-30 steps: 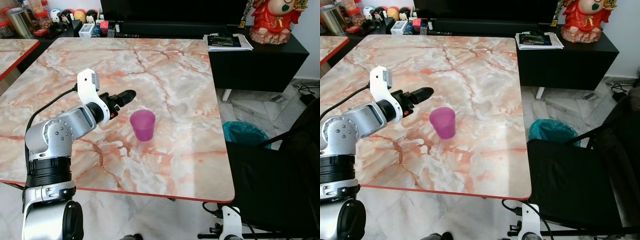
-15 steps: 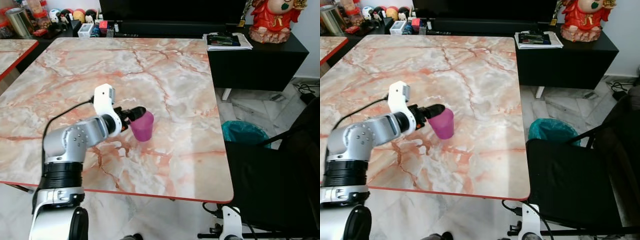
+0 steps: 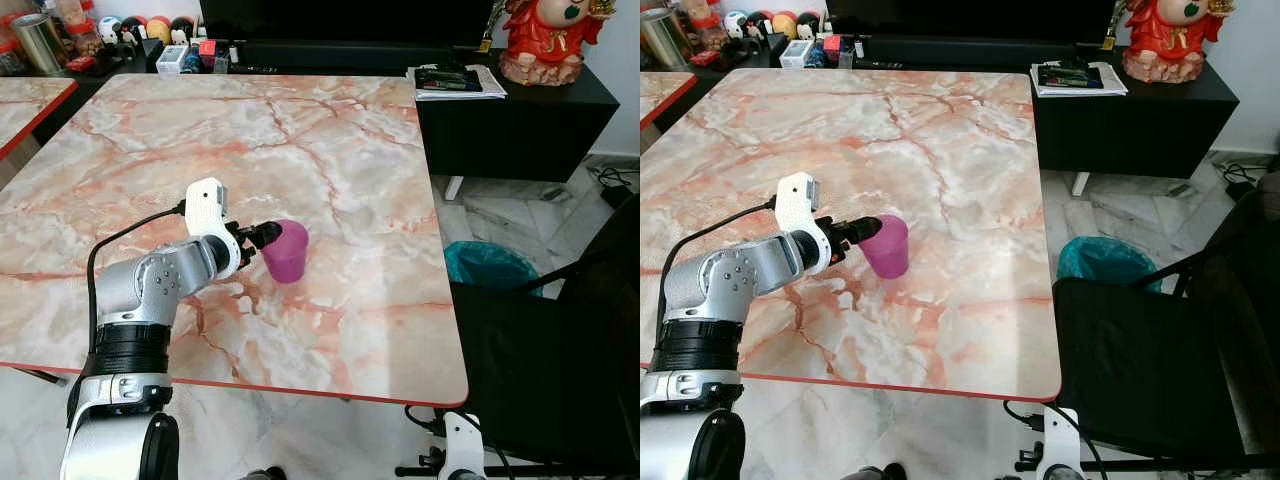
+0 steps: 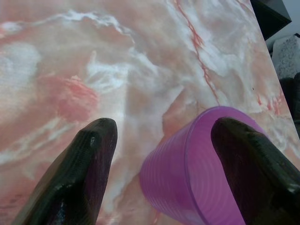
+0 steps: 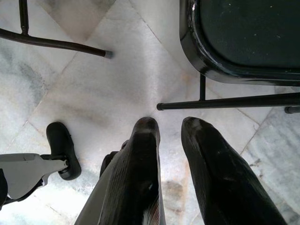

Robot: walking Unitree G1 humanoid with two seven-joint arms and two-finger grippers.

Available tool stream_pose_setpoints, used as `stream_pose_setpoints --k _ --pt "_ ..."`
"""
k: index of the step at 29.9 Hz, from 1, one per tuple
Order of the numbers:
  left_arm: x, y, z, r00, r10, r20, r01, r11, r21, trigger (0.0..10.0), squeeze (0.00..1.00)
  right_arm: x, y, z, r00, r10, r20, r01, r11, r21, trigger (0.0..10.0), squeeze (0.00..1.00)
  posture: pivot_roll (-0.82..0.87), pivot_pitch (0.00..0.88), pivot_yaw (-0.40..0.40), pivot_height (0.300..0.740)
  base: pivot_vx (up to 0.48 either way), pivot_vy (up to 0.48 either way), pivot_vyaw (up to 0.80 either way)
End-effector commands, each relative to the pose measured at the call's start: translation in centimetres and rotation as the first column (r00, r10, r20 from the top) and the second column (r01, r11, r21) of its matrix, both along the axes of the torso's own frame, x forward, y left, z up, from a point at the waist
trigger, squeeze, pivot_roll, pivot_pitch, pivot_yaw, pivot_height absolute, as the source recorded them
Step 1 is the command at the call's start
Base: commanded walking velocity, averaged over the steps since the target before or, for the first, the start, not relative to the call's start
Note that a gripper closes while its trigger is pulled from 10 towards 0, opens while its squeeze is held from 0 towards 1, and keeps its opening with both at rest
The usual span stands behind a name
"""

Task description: Setting the table

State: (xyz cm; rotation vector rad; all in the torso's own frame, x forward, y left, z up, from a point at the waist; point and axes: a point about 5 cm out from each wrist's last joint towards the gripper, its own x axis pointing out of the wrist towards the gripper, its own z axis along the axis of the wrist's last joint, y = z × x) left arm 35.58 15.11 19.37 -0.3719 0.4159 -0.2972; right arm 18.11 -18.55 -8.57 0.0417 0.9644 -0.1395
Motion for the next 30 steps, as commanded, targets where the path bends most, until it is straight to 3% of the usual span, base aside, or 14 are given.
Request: stream_pose_setpoints --k 1,2,11,12,13,15,30 --pt "0.23 0.18 0.28 1.0 0.018 0.007 -0.018 1.0 0.003 7.0 0.0 -0.43 0.05 -0.22 1.0 -0.013 -0.016 0.013 1.0 0.008 10.0 0.0 0.01 0.12 0.031 0.74 0.0 0.0 0.0" --pt "0.23 0.18 0.18 1.0 0.019 0.007 -0.019 1.0 0.004 4.4 0.0 -0.42 0.05 -0.22 1.0 -0.012 -0.016 0.013 1.0 0.008 10.0 0.0 0.01 0.12 0.031 0.74 0.0 0.0 0.0" --pt "0.28 -0.09 0.05 1.0 0.021 0.002 -0.021 1.0 -0.009 4.1 0.0 -0.38 0.07 -0.2 1.0 -0.014 -0.015 0.014 1.0 0.009 10.0 0.0 0.0 0.13 0.032 0.74 0.0 0.0 0.0" --pt "0.3 -0.12 0.06 1.0 0.02 0.002 -0.02 1.0 -0.009 3.6 0.0 -0.37 0.08 -0.2 1.0 -0.015 -0.014 0.015 1.0 0.009 10.0 0.0 0.0 0.13 0.032 0.74 0.0 0.0 0.0" --pt "0.31 -0.15 0.06 1.0 0.02 0.002 -0.02 1.0 -0.009 2.0 0.0 -0.37 0.09 -0.19 1.0 -0.015 -0.014 0.015 1.0 0.009 10.0 0.0 0.0 0.13 0.032 0.74 0.0 0.0 0.0" --pt "0.35 -0.16 0.08 1.0 0.019 0.003 -0.019 1.0 -0.01 1.1 0.0 -0.34 0.1 -0.18 1.0 -0.015 -0.013 0.015 1.0 0.01 10.0 0.0 0.0 0.131 0.032 0.74 0.0 0.0 0.0" --pt "0.26 0.25 0.24 1.0 0.009 0.01 -0.009 1.0 -0.004 1.0 0.0 -0.25 0.13 -0.14 1.0 -0.019 -0.01 0.019 1.0 0.012 10.0 0.0 0.0 0.139 0.034 0.74 0.0 0.0 0.0"
